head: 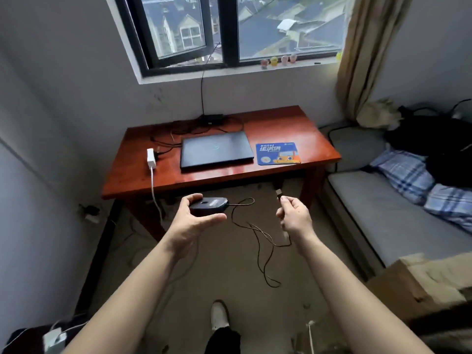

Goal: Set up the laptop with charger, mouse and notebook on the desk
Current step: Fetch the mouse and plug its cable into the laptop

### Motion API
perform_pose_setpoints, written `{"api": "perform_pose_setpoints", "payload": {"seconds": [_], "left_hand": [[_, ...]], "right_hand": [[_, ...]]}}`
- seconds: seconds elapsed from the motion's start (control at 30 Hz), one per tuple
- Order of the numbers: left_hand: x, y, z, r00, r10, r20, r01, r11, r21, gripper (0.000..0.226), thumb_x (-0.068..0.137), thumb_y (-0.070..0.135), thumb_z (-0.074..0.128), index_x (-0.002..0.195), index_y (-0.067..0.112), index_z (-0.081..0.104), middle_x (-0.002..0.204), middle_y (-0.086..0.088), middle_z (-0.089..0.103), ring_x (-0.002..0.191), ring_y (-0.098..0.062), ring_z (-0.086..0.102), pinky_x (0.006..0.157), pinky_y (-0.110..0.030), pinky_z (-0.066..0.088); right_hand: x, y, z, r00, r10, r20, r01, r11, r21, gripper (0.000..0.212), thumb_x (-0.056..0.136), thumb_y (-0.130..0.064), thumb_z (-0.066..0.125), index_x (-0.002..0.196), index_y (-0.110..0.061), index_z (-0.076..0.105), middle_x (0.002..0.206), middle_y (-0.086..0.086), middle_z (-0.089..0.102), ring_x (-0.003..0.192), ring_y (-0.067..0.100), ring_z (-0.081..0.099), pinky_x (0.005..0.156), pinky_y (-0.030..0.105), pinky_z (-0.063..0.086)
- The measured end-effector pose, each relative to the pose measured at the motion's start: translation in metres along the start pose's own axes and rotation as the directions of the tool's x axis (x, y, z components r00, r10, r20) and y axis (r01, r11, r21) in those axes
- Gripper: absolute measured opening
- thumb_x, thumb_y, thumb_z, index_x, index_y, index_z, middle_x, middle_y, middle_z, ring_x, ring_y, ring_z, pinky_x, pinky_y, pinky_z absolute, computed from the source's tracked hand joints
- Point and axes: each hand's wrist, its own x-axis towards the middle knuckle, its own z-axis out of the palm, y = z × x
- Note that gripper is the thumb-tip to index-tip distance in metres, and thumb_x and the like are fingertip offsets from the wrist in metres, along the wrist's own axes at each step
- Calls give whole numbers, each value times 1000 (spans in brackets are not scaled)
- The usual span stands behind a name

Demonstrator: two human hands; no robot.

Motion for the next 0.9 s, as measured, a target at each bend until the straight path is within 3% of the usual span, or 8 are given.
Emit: {"api": "perform_pose_setpoints", "payload": {"seconds": [0.03, 0.13, 0.3, 0.4, 0.5, 0.6, 0.7, 0.9], "left_hand": [[34, 2, 0, 1000, 30, 8, -30, 999, 43, 99, 32, 43, 102, 119, 34, 55, 123, -7, 63, 104, -17, 68, 84, -33, 58], [124, 17, 4, 995, 98, 35, -102, 988, 113, 84, 36, 41, 100, 110, 33, 62, 111, -3, 68, 96, -9, 69, 78, -25, 57], [254, 69, 27, 995, 84, 46, -83, 996, -10, 70, 46, 44, 96, 105, 23, 64, 97, -5, 74, 72, -11, 67, 63, -26, 53], [326, 94, 46, 994, 56, 97, -44, 991, -123, 66, 54, 36, 93, 108, 19, 58, 100, -7, 69, 74, -11, 65, 63, -25, 53], [383, 99, 70, 985, 27, 171, -8, 994, -113, 65, 59, 22, 94, 111, 21, 55, 107, -6, 66, 77, -10, 64, 66, -22, 52], [423, 99, 94, 980, 22, 196, -16, 999, -32, 59, 66, 8, 90, 111, 21, 55, 105, -6, 66, 71, -7, 62, 60, -19, 51], [461, 106, 120, 982, 4, 191, -9, 1000, 25, 53, 68, 9, 89, 109, 20, 57, 106, -6, 69, 79, -12, 65, 60, -25, 51], [537, 140, 176, 995, -1, 96, -6, 997, 81, 43, 73, 28, 88, 106, 20, 60, 107, 1, 68, 96, -14, 65, 78, -36, 52]], "right_hand": [[28, -7, 8, 1000, -5, -26, 5, 1000, -15, 18, 106, -26, 49, 92, -18, 58, 60, -3, 56, 40, 5, 41, 43, 20, 33], [100, -29, 24, 994, -22, -104, 20, 1000, -21, 18, 105, -26, 49, 91, -18, 59, 61, -3, 55, 41, 6, 41, 43, 21, 34], [205, -91, 29, 949, -118, -291, 124, 992, 0, 19, 106, -27, 49, 90, -22, 57, 65, -2, 55, 41, 4, 42, 43, 20, 35], [257, -134, 23, 877, -256, -405, 238, 966, -96, 19, 105, -26, 49, 89, -25, 57, 71, -3, 57, 46, 4, 48, 53, 25, 41], [308, -171, 11, 764, -408, -500, 317, 912, -259, 17, 104, -28, 50, 94, -21, 62, 79, 2, 63, 62, 11, 59, 66, 32, 47], [355, -204, -1, 662, -560, -498, 339, 817, -467, 27, 103, -31, 54, 109, -10, 71, 96, 15, 63, 85, 22, 58, 83, 27, 43], [407, -235, -5, 593, -676, -438, 377, 714, -590, 31, 102, -33, 57, 113, -8, 72, 91, 8, 51, 84, 17, 48, 82, 25, 37], [518, -280, -18, 568, -767, -298, 579, 630, -518, 32, 102, -37, 58, 113, -8, 66, 81, -3, 63, 73, 16, 59, 71, 27, 44]]}}
